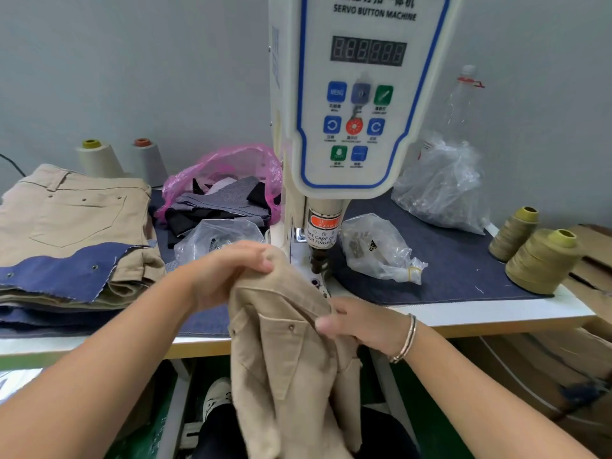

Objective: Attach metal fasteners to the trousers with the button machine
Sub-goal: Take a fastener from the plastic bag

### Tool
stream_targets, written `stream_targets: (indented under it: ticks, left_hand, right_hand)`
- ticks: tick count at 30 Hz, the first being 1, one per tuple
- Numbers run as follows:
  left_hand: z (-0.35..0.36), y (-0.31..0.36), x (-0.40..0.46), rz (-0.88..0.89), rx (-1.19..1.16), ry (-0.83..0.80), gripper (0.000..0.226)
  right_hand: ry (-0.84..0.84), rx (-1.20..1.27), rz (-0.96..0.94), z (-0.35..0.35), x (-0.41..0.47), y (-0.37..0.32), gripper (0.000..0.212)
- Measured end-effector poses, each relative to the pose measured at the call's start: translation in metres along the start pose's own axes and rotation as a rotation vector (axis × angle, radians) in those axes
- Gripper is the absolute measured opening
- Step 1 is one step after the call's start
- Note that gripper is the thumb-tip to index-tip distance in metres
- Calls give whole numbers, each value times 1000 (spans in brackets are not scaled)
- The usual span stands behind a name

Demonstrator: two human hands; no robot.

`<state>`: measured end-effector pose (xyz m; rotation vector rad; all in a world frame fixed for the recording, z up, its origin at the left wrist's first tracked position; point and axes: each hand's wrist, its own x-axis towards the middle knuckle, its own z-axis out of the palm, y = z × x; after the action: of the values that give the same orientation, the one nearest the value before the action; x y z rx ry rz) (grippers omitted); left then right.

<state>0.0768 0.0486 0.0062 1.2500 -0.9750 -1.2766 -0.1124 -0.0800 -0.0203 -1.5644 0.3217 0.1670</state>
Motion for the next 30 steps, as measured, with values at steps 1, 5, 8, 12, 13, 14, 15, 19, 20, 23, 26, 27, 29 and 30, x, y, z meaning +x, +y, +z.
stream_targets:
  ticks: [1,5,8,12,13,14,15,19,20,23,26,27,29,30]
  left_hand:
    - [-3,5,-3,39,-27,35,12]
    - [-29,12,-15,78,-64,209,21]
    - [-49,6,-23,-70,190,361,51]
    - [-44,-4,-20,-225,721,281,10]
    - [-38,-8,-17,-215,803,246,11]
    - [-30,-10,-14,-186,822,207,24]
    - [-22,-12,-10,-146,748,171,34]
    - [9,-16,-2,-81,541,47,41]
    - [13,-17,0,-112,532,25,36]
    - [16,-19,8,-154,482,-43,22]
    - [13,-17,6,-171,365,-35,12]
    - [10,-17,4,-176,329,-40,9]
    - [3,-20,0,-222,267,-34,22]
    - [1,-22,-1,-245,234,-44,24]
  right_hand:
    - [-36,-183,38,-4,-3,0,13]
    - [-148,-423,124,-30,-11,3,12]
    - [-17,-148,-17,-46,-15,-3,16]
    - [110,254,-137,-45,-7,-10,13]
    - [130,232,-139,-40,-2,-11,20]
    - [136,214,-137,-36,4,-11,25]
    - [141,199,-140,-32,8,-12,25]
    - [151,217,-152,-25,15,-10,26]
    - [153,204,-156,-24,15,-7,31]
    - [152,140,-142,-25,12,1,34]
    - [128,29,-99,-31,7,6,12]
    - [107,-59,-70,-35,5,7,8]
    - [32,-254,14,-45,1,5,7]
    - [-6,-328,56,-49,-1,2,6]
